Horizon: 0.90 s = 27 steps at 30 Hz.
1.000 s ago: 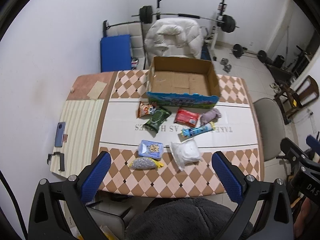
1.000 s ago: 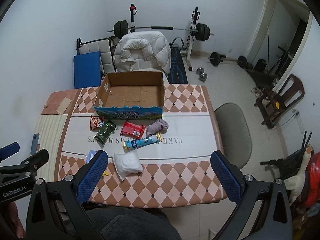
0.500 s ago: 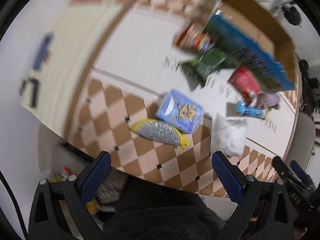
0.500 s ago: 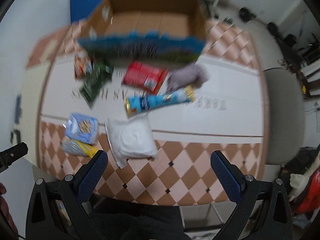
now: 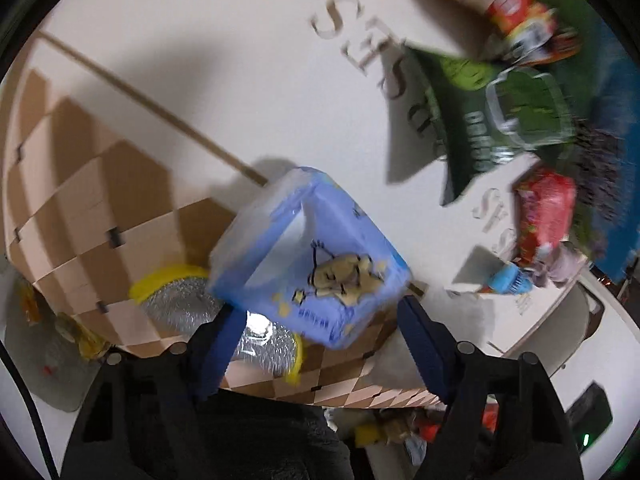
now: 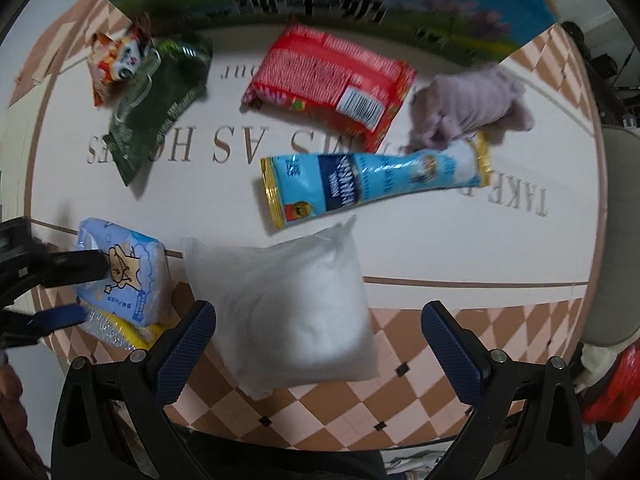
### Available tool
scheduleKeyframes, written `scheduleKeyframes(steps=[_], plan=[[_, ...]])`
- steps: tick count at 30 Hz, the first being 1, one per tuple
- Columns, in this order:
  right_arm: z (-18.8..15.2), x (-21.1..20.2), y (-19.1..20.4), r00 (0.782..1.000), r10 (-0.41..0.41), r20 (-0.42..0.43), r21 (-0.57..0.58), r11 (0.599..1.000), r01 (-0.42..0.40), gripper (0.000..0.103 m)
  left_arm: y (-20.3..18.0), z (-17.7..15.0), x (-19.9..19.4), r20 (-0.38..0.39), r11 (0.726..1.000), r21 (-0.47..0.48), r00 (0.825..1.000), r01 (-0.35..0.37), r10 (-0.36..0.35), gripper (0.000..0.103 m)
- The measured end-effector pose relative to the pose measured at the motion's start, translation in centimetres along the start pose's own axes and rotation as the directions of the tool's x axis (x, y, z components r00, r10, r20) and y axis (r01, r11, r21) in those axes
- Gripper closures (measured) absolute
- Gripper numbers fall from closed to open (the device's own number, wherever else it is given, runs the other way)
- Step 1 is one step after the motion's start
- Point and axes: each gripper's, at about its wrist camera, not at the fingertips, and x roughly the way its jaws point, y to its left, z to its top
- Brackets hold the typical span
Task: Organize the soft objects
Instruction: 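Grasp the blue tissue pack with the left tool while the right tool grasps the white cotton bag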
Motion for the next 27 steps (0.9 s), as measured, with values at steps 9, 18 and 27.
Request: scheduleKeyframes(steps=[9, 18, 27], plan=[[-0.6, 2.7, -1.2, 0.997, 0.060, -0.039, 0.046, 0.997, -0.058, 0.000, -4.4, 1.6, 1.8, 0.020, 0.990, 0.083, 0.993, -0.115, 0.113, 0.031], [-3.0, 4.3, -3.1, 0.992, 0.109, -0.068, 0.034, 0.994, -0.107, 0.000, -10.4, 0.0, 0.2, 0.262, 0.801, 0.386, 0.887, -0.458, 0.381, 0.030], [-3.5, 6.5, -0.1, 0.997, 0.033, -0.066, -0.142, 0.989, -0.043, 0.000, -8.8, -1.8, -0.6, 0.217, 0.899, 0.296, 0.939, -0.324, 0.267, 0.030]])
